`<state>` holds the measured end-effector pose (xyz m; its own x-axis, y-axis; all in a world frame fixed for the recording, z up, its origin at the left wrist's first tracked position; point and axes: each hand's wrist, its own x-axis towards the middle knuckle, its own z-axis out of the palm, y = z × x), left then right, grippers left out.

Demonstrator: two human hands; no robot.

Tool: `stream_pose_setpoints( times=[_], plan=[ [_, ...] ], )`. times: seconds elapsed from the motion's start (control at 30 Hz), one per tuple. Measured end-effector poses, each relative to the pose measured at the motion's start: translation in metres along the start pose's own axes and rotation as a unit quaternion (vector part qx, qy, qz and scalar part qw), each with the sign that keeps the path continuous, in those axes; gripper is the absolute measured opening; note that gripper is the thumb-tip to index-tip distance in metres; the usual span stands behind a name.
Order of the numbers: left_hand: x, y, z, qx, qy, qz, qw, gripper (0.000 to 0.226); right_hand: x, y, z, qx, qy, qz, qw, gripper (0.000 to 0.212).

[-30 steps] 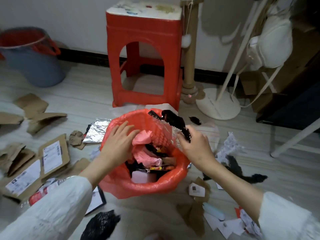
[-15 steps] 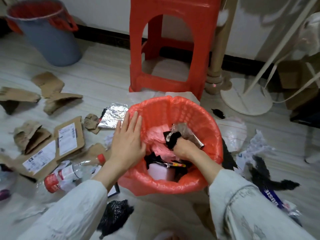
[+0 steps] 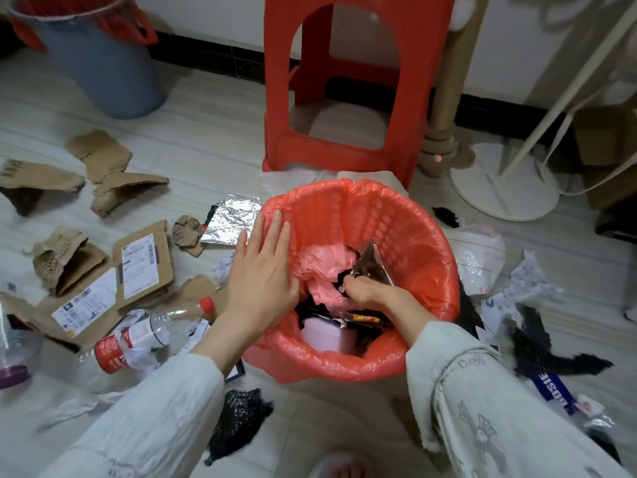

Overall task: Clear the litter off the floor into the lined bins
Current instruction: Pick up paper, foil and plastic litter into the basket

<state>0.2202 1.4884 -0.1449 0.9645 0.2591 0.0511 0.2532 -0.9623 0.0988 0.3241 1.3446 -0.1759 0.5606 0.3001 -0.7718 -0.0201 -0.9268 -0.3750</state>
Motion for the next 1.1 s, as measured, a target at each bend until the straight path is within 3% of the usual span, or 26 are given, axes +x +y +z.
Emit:
stream_pose_setpoints(
  times=[0.1,0.27,0.37,0.5,0.6,0.9,1.1],
  plan=[
    [0.002,0.000,0.001,0.000,0.005,-0.004,1.000,0.075,0.005,-0.004,0.002,-0.031,0.006,-0.014,0.999,0.037],
    [0.001,0.000,0.000,-0.005,-0.003,-0.011,1.000,0.073,0.005,0.004,0.006,-0.050,0.086,-0.034,0.994,0.037],
    [-0.002,0.001,-0.004,-0.010,-0.018,-0.020,1.000,0.071,-0.018,0.008,0.000,-0.044,0.140,-0.067,0.987,0.039],
    [-0.006,0.007,-0.016,0.002,-0.049,-0.019,0.999,0.067,-0.054,0.014,-0.017,-0.047,0.154,-0.109,0.981,0.042],
    [-0.007,0.022,-0.034,-0.031,-0.029,-0.002,0.999,0.064,-0.083,0.018,-0.030,-0.042,0.178,-0.140,0.973,0.041],
    [-0.015,0.119,-0.093,-0.158,-0.016,0.186,0.970,0.058,-0.193,0.081,-0.073,-0.091,0.199,-0.147,0.965,0.040],
    [0.000,0.231,-0.100,-0.110,-0.065,0.309,0.943,0.056,-0.227,0.191,-0.110,-0.071,0.230,-0.066,0.968,0.042]
  ],
)
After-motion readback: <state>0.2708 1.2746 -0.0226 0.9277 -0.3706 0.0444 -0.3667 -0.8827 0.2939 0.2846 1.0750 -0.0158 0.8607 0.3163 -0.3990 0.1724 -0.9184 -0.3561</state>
